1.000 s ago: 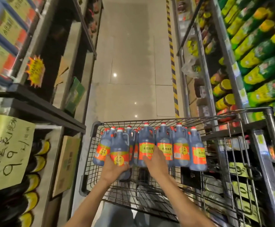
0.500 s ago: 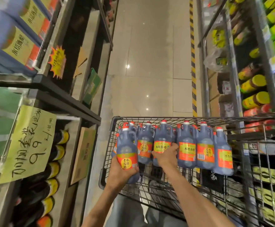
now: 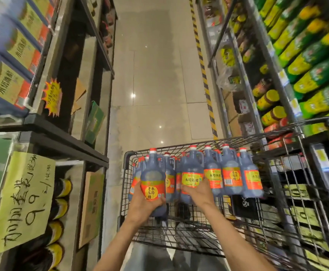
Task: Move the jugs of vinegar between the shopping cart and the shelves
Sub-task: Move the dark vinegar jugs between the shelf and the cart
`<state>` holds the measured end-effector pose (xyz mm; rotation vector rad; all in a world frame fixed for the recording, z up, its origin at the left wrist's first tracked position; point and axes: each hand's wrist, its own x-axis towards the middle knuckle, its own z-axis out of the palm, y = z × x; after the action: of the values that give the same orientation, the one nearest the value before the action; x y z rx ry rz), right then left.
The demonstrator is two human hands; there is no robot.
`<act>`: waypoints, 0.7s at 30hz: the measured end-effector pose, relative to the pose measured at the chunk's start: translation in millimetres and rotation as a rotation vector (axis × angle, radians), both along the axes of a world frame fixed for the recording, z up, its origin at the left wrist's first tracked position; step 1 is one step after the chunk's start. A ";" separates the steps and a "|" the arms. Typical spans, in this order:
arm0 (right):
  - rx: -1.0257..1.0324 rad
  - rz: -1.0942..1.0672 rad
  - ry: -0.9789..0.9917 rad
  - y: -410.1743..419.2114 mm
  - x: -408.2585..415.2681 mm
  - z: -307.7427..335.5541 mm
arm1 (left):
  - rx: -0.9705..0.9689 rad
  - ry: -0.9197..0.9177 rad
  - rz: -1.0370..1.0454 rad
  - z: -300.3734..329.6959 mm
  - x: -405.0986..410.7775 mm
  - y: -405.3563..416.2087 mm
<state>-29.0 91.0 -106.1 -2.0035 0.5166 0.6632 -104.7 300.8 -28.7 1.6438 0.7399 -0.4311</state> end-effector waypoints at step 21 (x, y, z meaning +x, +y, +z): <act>-0.043 -0.762 -0.562 -213.8 -164.2 218.2 | -0.071 -0.460 -0.779 123.8 27.5 -239.3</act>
<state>-193.2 -122.9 112.0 -1.7292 0.8653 -0.3683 -77.2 61.4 95.1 1.8307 -0.2816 -0.5802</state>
